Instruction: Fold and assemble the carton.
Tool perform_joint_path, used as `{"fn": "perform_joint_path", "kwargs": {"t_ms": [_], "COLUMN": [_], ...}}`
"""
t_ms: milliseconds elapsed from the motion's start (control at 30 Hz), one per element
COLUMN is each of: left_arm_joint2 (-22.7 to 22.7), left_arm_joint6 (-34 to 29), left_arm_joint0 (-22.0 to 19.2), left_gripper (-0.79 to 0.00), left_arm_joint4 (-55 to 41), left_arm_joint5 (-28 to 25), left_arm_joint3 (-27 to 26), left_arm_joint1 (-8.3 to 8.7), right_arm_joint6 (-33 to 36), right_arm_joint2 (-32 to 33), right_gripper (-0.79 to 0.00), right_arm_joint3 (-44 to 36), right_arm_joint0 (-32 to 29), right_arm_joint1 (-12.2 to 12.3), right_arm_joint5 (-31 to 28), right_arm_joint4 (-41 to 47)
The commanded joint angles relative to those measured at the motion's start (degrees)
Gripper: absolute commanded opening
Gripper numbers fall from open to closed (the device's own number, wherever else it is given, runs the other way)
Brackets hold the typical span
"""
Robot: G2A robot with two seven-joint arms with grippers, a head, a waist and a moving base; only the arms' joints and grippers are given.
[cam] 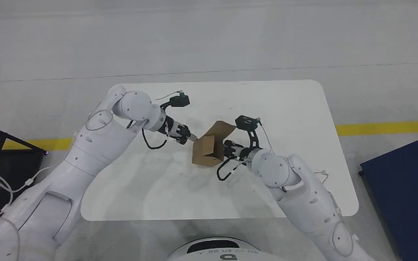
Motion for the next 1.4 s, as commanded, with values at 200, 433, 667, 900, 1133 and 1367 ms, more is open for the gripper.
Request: {"fn": "perform_joint_path", "kwargs": {"t_ms": [200, 433, 667, 900, 1133, 1367], "left_arm_joint2": [-2.2, -2.1, 1.2, 7.8, 15.1, 19.8], "left_arm_joint6": [1.4, 1.5, 1.3, 4.3, 5.4, 5.3], "left_arm_joint0": [1.7, 1.5, -2.3, -8.6, -13.6, -16.8], "left_gripper": [-0.394, -0.394, -0.391, -0.4, -0.243, -0.228], "left_arm_joint4": [-2.4, -0.7, 3.4, 6.4, 5.6, 4.2], "left_arm_joint5": [-2.2, -1.6, -0.3, -3.3, -8.0, -9.4], "left_arm_joint3": [-3.5, -4.1, -1.8, 3.0, 9.6, 18.5], "left_arm_joint1": [0.53, 0.55, -0.84, -4.67, -10.02, -15.21], "right_arm_joint6": [1.2, -3.5, -15.5, -19.4, -20.6, -20.7], "right_arm_joint2": [0.8, 4.7, 10.0, 11.7, 13.2, 14.6], "right_gripper": [-0.616, -0.413, -0.283, -0.252, -0.191, -0.194], "right_arm_joint3": [-0.7, -3.6, 0.8, 3.4, 3.9, 2.8], "right_arm_joint0": [1.9, -0.6, -7.4, -10.1, -11.8, -13.3], "right_arm_joint1": [0.2, 0.3, 0.2, 0.3, 0.5, 0.8], "right_arm_joint5": [4.4, -1.2, -16.6, -24.5, -27.1, -27.7], "right_arm_joint4": [-5.4, 1.3, 13.7, 17.8, 19.1, 19.5]}}
